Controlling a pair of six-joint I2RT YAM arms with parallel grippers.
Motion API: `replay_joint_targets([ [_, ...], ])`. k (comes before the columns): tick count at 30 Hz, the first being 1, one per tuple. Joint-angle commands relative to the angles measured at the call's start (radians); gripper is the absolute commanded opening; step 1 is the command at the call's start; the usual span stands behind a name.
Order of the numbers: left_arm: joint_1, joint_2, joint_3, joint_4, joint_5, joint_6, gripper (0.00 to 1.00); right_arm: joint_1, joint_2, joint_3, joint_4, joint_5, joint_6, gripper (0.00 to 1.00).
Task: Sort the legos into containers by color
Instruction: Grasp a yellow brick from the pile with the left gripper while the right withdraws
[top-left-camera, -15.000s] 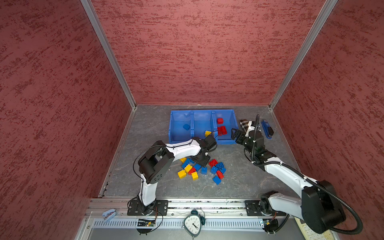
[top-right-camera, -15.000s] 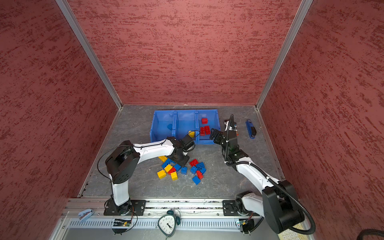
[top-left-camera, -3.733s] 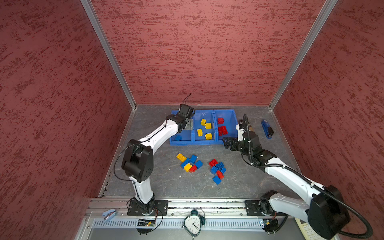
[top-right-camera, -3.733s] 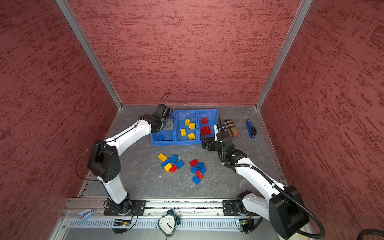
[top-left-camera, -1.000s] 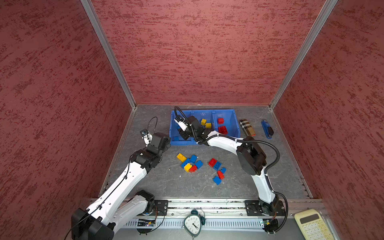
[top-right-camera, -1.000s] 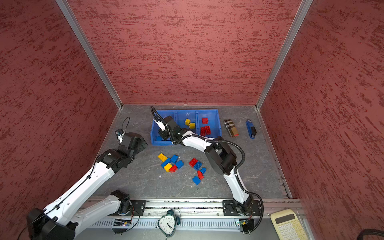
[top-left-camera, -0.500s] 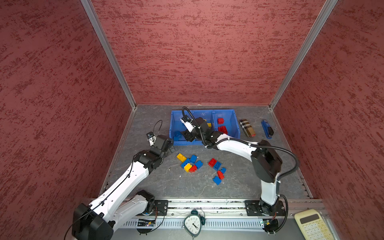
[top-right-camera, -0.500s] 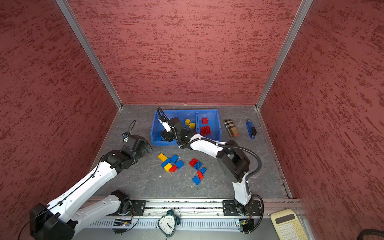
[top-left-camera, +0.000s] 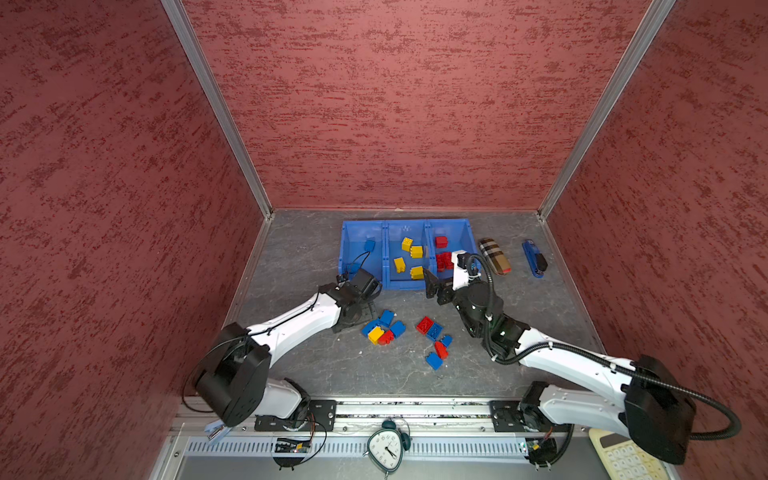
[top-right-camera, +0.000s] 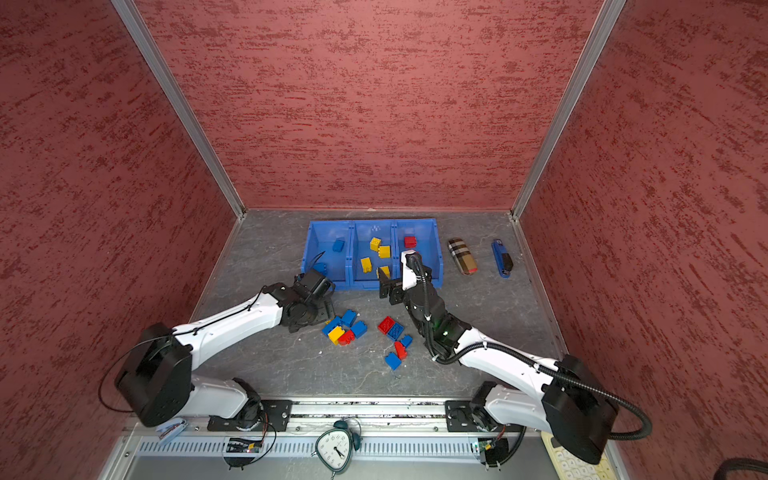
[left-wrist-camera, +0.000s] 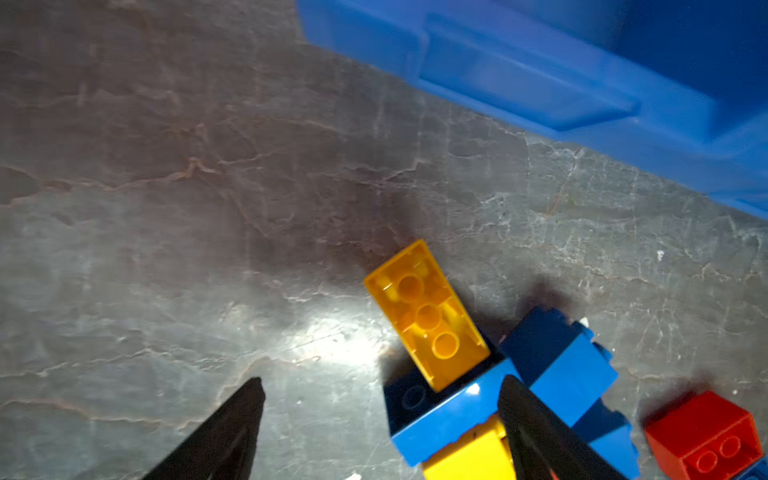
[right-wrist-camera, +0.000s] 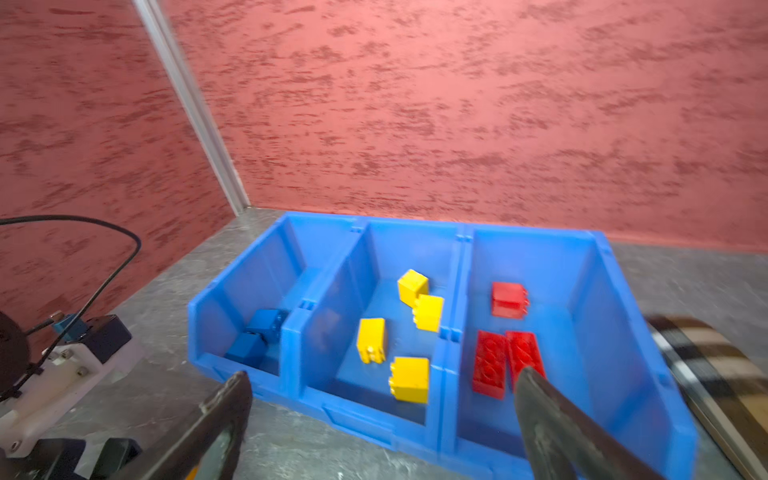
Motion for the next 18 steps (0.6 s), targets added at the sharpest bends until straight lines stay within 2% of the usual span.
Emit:
replay_joint_targets([
  [1, -0.018, 0.074, 0.055, 0.006, -0.047, -0.110, 0.82, -0.001, -0.016, 0.001, 0.086, 0.074, 0.044, 0.99],
  [4, -0.015, 0.151, 0.102, -0.021, -0.061, -0.164, 0.70, -0.001, -0.008, 0.009, 0.070, 0.066, 0.044, 0.99],
  [9, -0.020, 0.253, 0.159, -0.116, -0.068, -0.206, 0.72, -0.001, -0.011, 0.002, 0.076, 0.081, 0.014, 0.99],
  [14, 0.009, 0.295, 0.154, -0.087, -0.008, -0.197, 0.70, 0.000, -0.011, -0.001, 0.081, 0.091, -0.013, 0.99],
  [18, 0.016, 0.305, 0.145, -0.077, 0.016, -0.200, 0.53, -0.001, -0.009, -0.008, 0.091, 0.101, -0.024, 0.99],
])
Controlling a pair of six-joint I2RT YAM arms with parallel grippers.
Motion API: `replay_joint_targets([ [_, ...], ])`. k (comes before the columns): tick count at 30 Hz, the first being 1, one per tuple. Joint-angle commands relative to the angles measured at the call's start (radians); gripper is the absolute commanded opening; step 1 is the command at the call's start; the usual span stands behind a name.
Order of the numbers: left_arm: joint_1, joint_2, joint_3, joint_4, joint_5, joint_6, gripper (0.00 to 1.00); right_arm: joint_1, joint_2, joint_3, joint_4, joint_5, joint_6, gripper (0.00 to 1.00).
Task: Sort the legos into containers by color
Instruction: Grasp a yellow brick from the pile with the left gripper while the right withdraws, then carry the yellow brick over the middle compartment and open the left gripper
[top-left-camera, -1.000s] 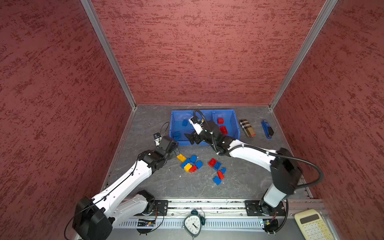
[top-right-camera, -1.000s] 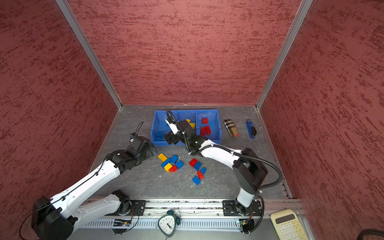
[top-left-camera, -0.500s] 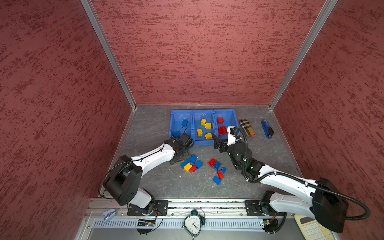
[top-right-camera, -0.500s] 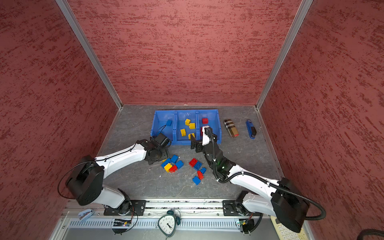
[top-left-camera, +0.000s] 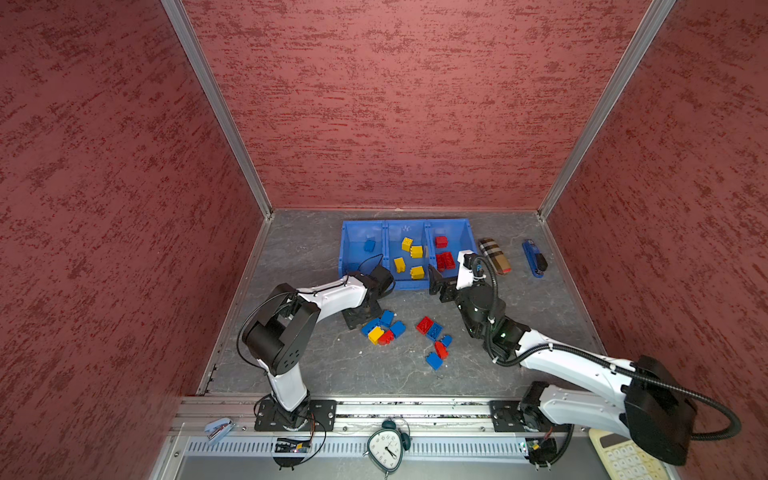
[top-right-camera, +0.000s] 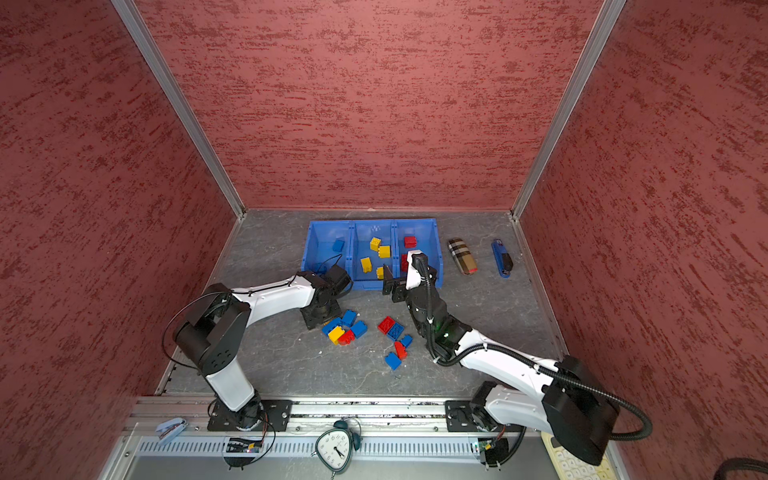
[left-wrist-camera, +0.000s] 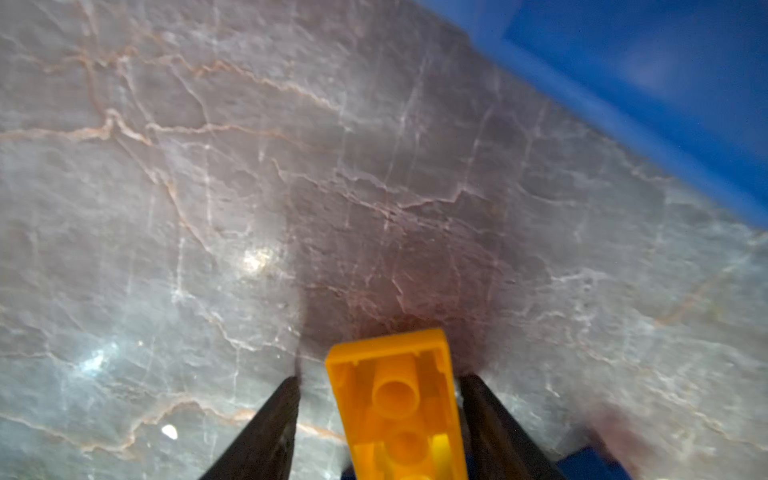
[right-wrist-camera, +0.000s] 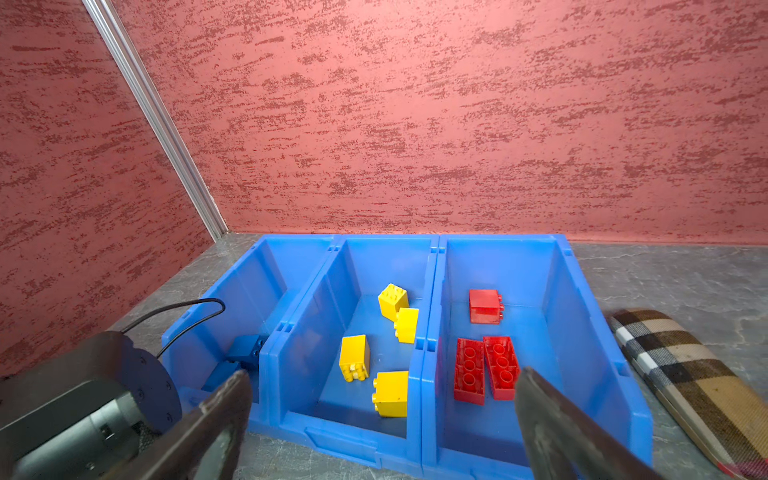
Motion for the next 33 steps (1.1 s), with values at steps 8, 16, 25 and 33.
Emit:
replay_joint_targets([
  [8, -0.005, -0.051, -0.024, -0.004, -0.013, -0.015, 0.26, -0.001, -0.015, -0.006, 0.055, 0.063, -0.035, 0.99],
  [16, -0.136, -0.311, 0.026, 0.073, -0.282, 0.067, 0.22, -0.019, -0.055, -0.065, 0.119, 0.144, 0.040, 0.99],
  [25, -0.126, -0.028, 0.438, 0.218, -0.187, 0.512, 0.21, -0.103, -0.158, -0.124, -0.009, 0.150, 0.255, 0.99],
  [33, -0.055, 0.331, 0.819, 0.156, -0.163, 0.654, 0.22, -0.136, -0.294, -0.160, -0.145, 0.133, 0.351, 0.99],
])
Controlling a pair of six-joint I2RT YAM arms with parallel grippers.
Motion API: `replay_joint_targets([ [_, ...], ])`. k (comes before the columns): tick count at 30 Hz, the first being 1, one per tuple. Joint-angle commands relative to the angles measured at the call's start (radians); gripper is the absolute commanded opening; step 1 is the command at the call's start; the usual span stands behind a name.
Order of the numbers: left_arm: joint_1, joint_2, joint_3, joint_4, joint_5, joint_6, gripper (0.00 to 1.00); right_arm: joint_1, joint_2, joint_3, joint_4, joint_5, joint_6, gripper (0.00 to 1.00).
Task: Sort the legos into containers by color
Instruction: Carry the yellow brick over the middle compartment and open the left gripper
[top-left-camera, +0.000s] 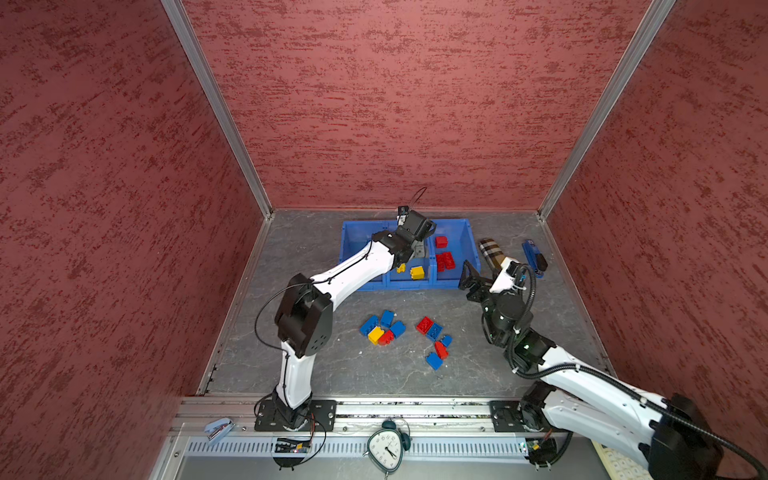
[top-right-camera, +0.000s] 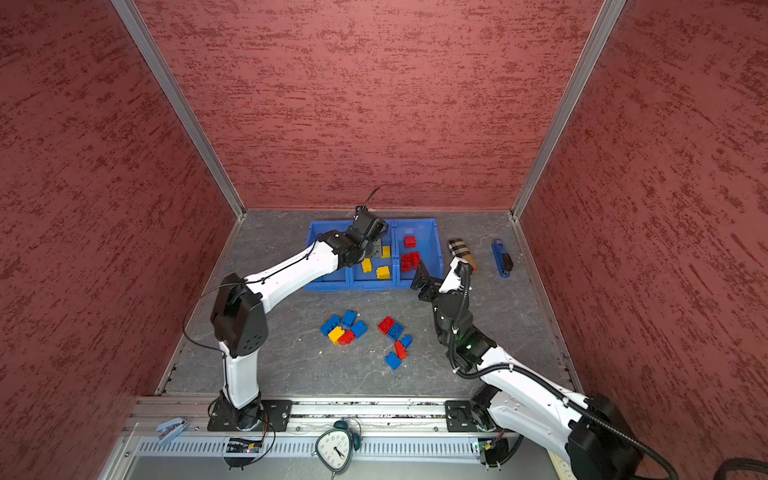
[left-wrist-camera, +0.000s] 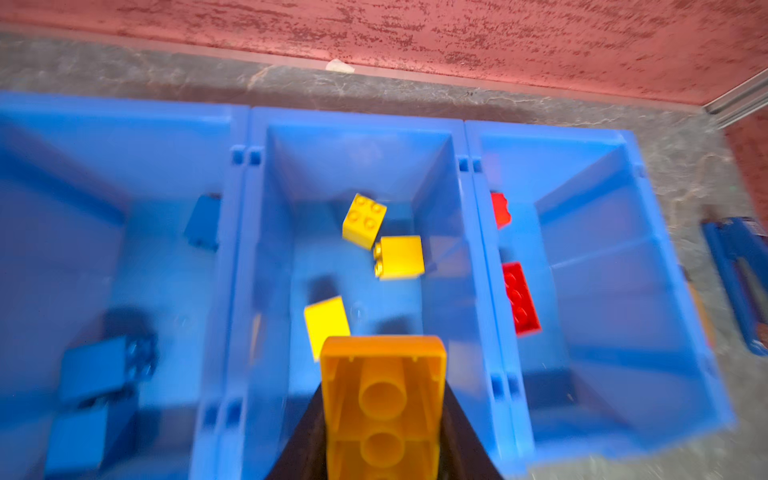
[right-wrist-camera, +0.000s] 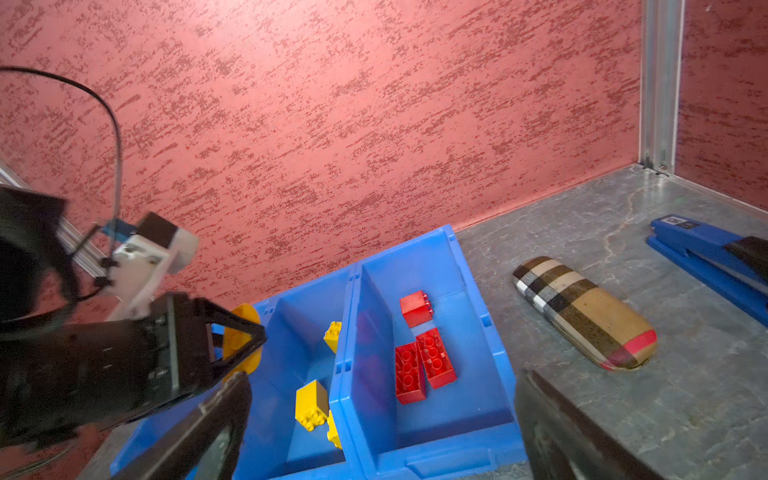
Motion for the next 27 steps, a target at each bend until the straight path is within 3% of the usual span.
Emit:
replay_joint_targets([
  [1, 0.026, 0.091, 0.093, -0.014, 0.003, 0.106, 0.22, -0.008, -0.050, -0.018, -0.079, 0.013, 0.067, 0.99],
  [8, 0.050, 0.290, 0.287, -0.069, -0.047, 0.119, 0.28, -0.014, -0.115, -0.024, -0.134, -0.007, 0.065, 0.99],
  [12, 0.051, 0.352, 0.385, -0.130, -0.052, 0.110, 0.52, -0.015, -0.114, -0.012, -0.167, -0.027, 0.069, 0.99],
  [17, 0.020, 0.297, 0.383, -0.122, -0.014, 0.113, 0.70, -0.014, -0.100, -0.010, -0.185, -0.063, 0.073, 0.99],
  [22, -0.035, 0.066, 0.159, -0.017, 0.068, 0.093, 0.84, -0.016, -0.048, 0.035, -0.313, -0.206, 0.045, 0.99],
  [25, -0.074, -0.147, -0.104, 0.157, 0.059, 0.094, 0.95, -0.015, 0.055, 0.104, -0.458, -0.466, -0.058, 0.97],
  [27, -0.083, -0.282, -0.269, 0.244, 0.024, 0.068, 0.99, -0.010, 0.153, 0.157, -0.540, -0.707, -0.132, 0.95],
])
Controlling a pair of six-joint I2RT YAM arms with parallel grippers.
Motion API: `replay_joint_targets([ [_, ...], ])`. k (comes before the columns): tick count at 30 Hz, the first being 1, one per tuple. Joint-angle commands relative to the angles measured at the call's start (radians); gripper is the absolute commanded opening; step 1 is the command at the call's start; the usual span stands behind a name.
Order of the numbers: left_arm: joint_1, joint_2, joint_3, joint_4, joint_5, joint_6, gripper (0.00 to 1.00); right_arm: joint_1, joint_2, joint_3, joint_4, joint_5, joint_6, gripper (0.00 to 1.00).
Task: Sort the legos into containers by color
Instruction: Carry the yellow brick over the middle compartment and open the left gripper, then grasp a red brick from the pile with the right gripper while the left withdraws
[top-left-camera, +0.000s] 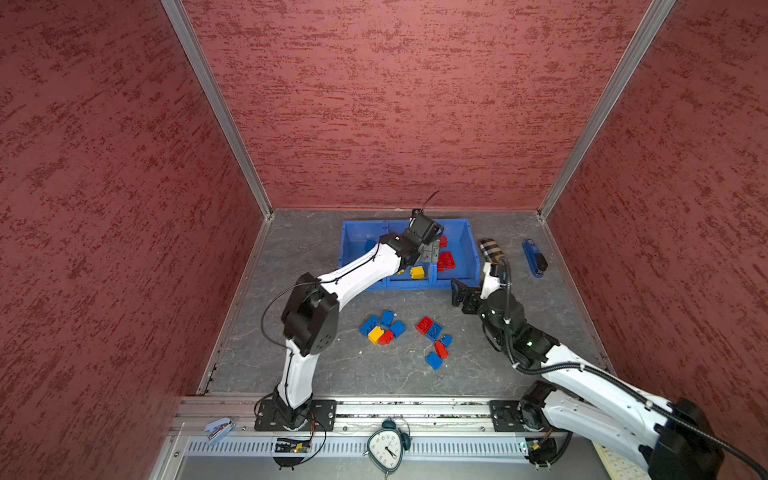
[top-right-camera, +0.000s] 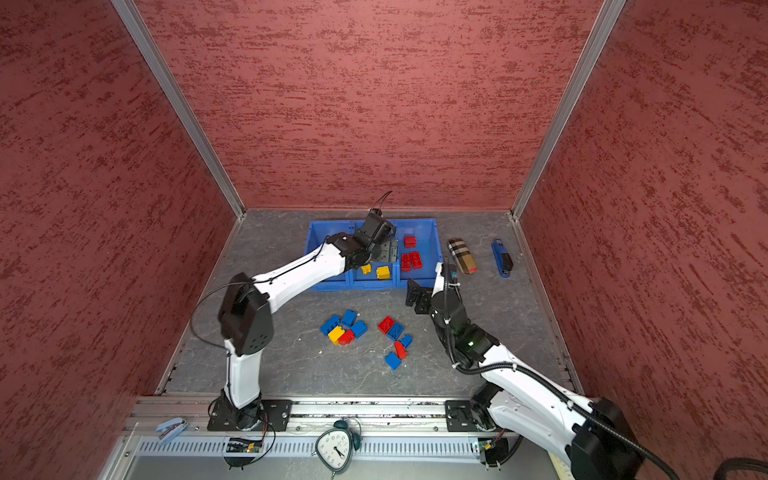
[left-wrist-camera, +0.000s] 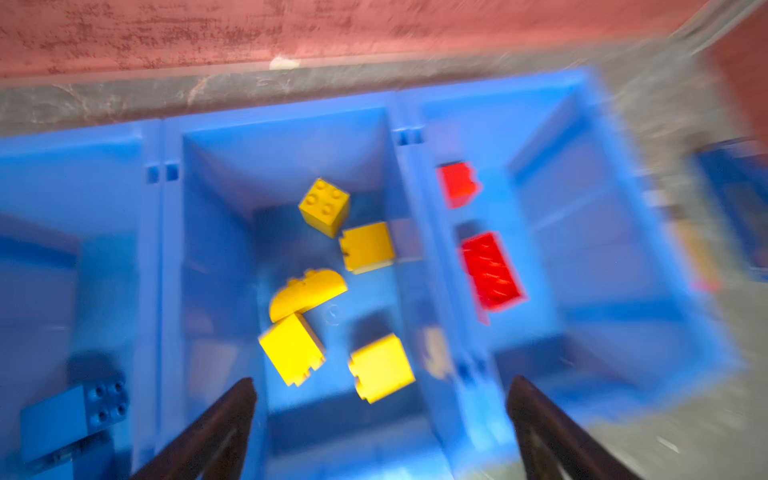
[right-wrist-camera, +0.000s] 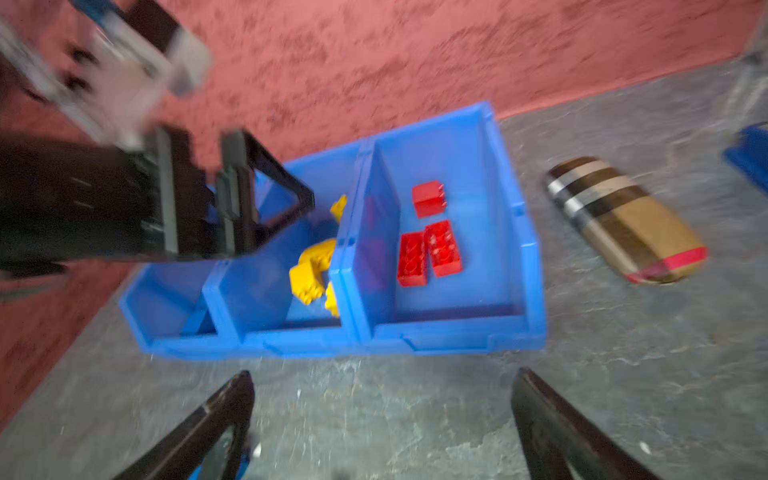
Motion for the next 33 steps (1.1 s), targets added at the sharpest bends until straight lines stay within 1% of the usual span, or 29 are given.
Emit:
replay_joint_targets([
  [1, -0.007, -0.191, -0.187, 0.187, -0.043, -0.049, 1.00, 0.018, 0.130, 0.094, -0.198, -0.398, -0.137, 0.95],
  [3, 0.000, -0.303, -0.298, 0.193, -0.134, -0.123, 1.00, 0.065, 0.240, 0.170, -0.276, -0.431, -0.232, 0.96],
  [4, 0.004, -0.349, -0.344, 0.189, -0.179, -0.159, 0.99, 0.082, 0.289, 0.207, -0.311, -0.430, -0.285, 0.96],
  [6, 0.016, -0.454, -0.453, 0.208, -0.258, -0.219, 0.99, 0.099, 0.403, 0.306, -0.412, -0.404, -0.380, 0.98],
  [9, 0.043, -0.594, -0.594, 0.217, -0.353, -0.302, 0.99, 0.100, 0.547, 0.414, -0.537, -0.339, -0.462, 0.98],
  [11, 0.083, -0.675, -0.662, 0.181, -0.384, -0.384, 0.99, 0.100, 0.607, 0.452, -0.598, -0.335, -0.518, 0.99],
  [13, 0.129, -0.747, -0.721, 0.154, -0.382, -0.438, 0.99, 0.100, 0.637, 0.463, -0.625, -0.343, -0.564, 0.99],
  [16, 0.175, -0.829, -0.790, 0.131, -0.381, -0.475, 0.99, 0.100, 0.662, 0.467, -0.624, -0.373, -0.613, 0.98],
  [19, 0.198, -0.871, -0.815, 0.089, -0.385, -0.495, 0.99, 0.102, 0.710, 0.491, -0.624, -0.448, -0.629, 0.95],
  [22, 0.210, -0.884, -0.820, 0.059, -0.383, -0.503, 0.99, 0.105, 0.763, 0.518, -0.593, -0.430, -0.601, 0.89],
  [26, 0.215, -0.876, -0.819, 0.048, -0.366, -0.503, 0.99, 0.107, 0.821, 0.564, -0.621, -0.382, -0.590, 0.69],
  [29, 0.218, -0.868, -0.819, 0.045, -0.359, -0.506, 0.99, 0.107, 0.828, 0.571, -0.649, -0.350, -0.599, 0.54],
  [31, 0.221, -0.863, -0.818, 0.047, -0.355, -0.507, 0.99, 0.108, 0.824, 0.575, -0.663, -0.325, -0.604, 0.48],
  [33, 0.224, -0.859, -0.817, 0.047, -0.348, -0.508, 0.99, 0.108, 0.821, 0.579, -0.680, -0.308, -0.610, 0.44],
])
